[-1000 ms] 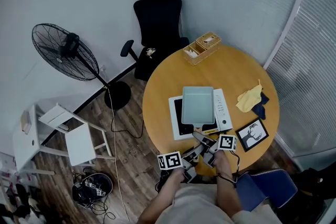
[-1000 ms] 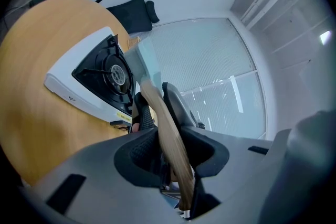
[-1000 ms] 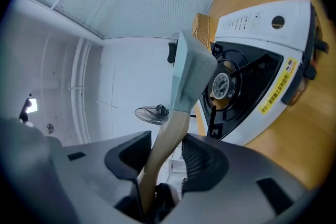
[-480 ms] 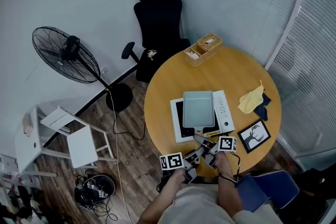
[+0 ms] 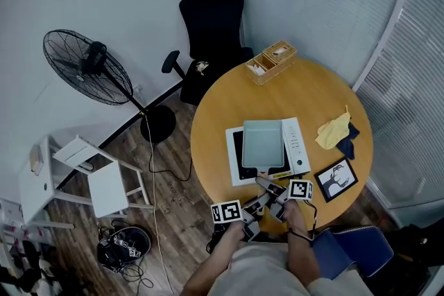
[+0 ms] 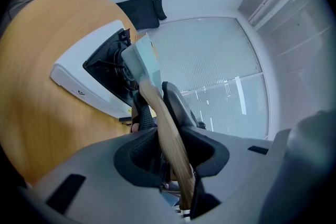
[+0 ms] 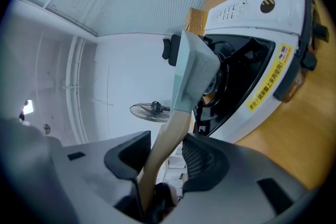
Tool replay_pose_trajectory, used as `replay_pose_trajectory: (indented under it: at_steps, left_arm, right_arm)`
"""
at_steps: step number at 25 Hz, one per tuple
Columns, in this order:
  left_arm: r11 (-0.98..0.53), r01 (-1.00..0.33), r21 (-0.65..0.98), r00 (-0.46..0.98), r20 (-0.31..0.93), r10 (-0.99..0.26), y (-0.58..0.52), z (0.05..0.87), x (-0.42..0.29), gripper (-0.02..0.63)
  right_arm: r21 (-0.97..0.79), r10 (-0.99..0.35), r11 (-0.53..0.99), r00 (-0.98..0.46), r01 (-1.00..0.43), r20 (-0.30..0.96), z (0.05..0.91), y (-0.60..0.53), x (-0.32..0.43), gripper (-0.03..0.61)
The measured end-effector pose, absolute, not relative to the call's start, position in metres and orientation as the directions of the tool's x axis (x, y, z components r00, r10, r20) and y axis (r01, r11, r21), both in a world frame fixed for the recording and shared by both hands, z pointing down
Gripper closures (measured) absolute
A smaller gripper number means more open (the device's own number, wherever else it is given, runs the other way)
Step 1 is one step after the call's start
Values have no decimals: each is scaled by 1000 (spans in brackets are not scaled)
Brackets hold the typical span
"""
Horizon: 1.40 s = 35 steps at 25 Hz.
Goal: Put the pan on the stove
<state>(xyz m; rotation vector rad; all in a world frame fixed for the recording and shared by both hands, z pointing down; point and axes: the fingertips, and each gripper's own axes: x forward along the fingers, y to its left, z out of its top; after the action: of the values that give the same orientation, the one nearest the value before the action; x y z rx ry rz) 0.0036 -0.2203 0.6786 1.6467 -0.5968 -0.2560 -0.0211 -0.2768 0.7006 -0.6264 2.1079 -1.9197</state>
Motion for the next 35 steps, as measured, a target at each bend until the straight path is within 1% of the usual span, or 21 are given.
replay_pose_trajectory:
  at_steps: [3,7,11,14,16,20,24,32,35]
  left_arm:
    - [-51,-240,969,841,181,-510,-219,682,4,469]
    - [-45,-238,970,842,183,-508,-219,683,3,468]
    - [-39,-245,969,839,191,-510,-218,687,6,469]
    - [-37,-243,969,838,191,-512,-218,687,7,471]
    - [-33,-244,969,837,193,-512,-218,688,7,471]
    - [-19,-270,963,837,225,-499,-216,698,8,477]
    - [-2,-287,958,829,247,-503,-214,707,7,486]
    - [-39,-297,954,821,234,-521,-216,705,7,485]
    - [-49,-311,949,802,235,-549,-221,703,2,463]
  right_arm:
    - [-990,-453,32,-885,-138,109,703,-274,-22,387]
    - [-986,-449,26,-883,-167,138,707,-274,-20,387]
    - [-987,-447,25,-885,-157,129,709,-274,-19,387]
    - [-983,-441,21,-884,-183,155,713,-274,-16,387]
    - [-986,-440,20,-887,-167,141,711,-274,-18,387]
    - [-989,-446,12,-886,-147,127,716,-274,-20,391]
    - [-985,-454,12,-878,-173,149,722,-273,-22,393]
    - [-978,-476,27,-863,-205,168,722,-275,-20,387]
    - [-977,-501,16,-848,-211,175,722,-278,-15,371]
